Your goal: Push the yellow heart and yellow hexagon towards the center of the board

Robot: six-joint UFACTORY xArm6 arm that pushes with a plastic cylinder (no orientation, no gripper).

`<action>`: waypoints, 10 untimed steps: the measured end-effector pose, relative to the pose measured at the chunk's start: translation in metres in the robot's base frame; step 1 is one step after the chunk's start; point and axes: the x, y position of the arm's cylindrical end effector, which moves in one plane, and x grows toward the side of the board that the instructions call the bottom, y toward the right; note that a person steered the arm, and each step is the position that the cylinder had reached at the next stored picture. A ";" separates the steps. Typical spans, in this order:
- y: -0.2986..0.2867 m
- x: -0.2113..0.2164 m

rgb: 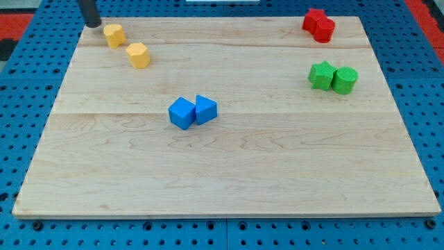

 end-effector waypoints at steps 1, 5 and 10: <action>0.042 0.010; -0.023 0.036; 0.117 0.129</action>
